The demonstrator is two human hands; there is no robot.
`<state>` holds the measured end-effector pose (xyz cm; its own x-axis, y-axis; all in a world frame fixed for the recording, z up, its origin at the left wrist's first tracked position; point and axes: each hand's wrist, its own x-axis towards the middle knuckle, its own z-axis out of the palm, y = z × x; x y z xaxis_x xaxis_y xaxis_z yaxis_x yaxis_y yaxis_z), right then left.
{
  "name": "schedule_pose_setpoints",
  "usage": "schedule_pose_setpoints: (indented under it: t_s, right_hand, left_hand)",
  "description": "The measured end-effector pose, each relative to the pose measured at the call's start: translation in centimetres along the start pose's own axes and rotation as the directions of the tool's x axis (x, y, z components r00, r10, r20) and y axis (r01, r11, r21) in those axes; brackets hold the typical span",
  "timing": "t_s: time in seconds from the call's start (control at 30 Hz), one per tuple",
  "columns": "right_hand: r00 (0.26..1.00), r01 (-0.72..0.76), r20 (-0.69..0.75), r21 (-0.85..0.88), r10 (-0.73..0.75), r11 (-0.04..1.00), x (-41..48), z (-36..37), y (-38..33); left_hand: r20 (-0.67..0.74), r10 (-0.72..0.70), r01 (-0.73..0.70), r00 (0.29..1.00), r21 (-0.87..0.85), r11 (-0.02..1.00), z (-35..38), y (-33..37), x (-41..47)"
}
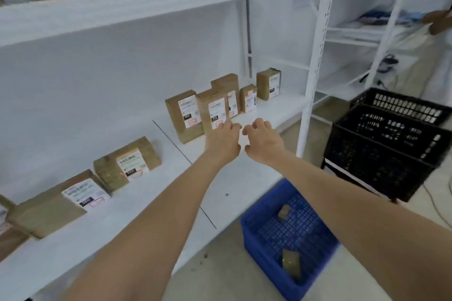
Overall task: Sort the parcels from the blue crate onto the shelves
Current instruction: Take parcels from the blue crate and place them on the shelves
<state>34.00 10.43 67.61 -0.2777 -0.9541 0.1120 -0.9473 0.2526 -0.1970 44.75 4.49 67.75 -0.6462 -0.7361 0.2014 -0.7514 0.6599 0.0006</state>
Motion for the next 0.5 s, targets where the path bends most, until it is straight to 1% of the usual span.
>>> schedule_pose_setpoints:
  t_s: [0.07, 0.17, 0.3, 0.4, 0.5]
  right_hand:
    - [0.999, -0.007, 0.047, 0.000, 0.007, 1.000, 1.1, 1.9, 4.6]
    - [0.992, -0.005, 0.130, 0.015, 0.003, 1.000, 2.8, 4.5, 11.7]
    - [0.964, 0.012, 0.265, -0.011, -0.009, 1.000, 4.1, 7.9, 20.4]
    - [0.944, 0.002, 0.331, -0.016, 0.003, 1.000, 5.6, 10.8, 25.3]
    - [0.917, 0.000, 0.400, -0.018, 0.007, 1.000, 7.2, 14.1, 28.7]
  left_hand:
    - [0.056, -0.016, 0.018, 0.998, -0.028, 0.999, 3.0, 3.0, 2.2]
    - [0.168, -0.076, 0.087, 0.983, -0.062, 0.994, 7.6, 7.7, 5.5]
    - [0.327, -0.129, 0.160, 0.936, -0.068, 0.985, 13.8, 13.0, 8.7]
    - [0.404, -0.140, 0.184, 0.904, -0.072, 0.980, 18.1, 15.5, 10.5]
    - [0.448, -0.153, 0.206, 0.881, -0.071, 0.976, 22.3, 16.7, 12.1]
